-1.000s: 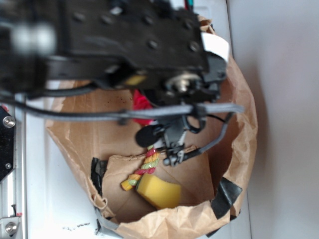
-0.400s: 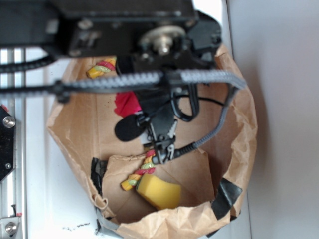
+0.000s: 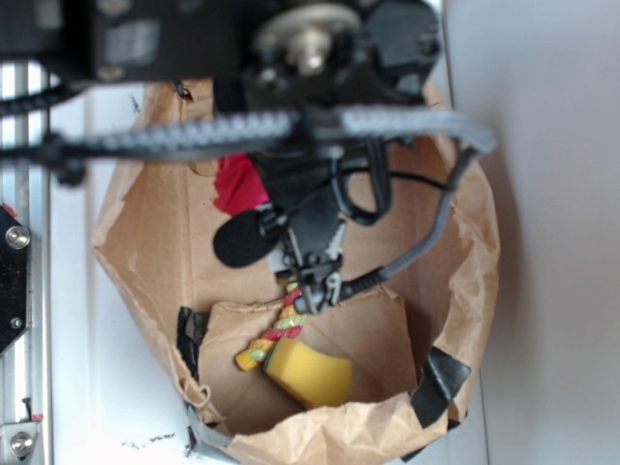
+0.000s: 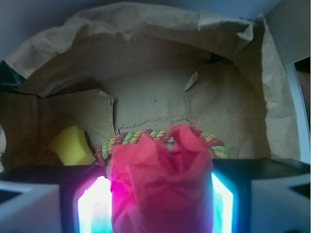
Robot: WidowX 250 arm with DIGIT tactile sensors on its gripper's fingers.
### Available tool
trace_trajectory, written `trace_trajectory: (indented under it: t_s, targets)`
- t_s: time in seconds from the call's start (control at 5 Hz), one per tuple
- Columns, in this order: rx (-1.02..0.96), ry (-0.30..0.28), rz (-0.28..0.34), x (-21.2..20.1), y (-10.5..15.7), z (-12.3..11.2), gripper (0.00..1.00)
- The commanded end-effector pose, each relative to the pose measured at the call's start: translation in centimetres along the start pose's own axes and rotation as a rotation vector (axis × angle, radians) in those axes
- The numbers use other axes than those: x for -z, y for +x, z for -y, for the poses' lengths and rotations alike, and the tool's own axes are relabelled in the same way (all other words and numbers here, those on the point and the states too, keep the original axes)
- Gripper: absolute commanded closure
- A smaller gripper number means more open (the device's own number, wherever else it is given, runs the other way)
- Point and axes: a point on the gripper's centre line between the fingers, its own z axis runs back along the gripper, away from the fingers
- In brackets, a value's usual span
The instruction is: Grab the red paper.
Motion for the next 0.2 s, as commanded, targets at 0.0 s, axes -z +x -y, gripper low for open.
trace_trajectory:
  t_s: [0.0]
  targets:
    - [0.004, -0.007, 0.062, -2.28, 0.36, -0.06, 1.00]
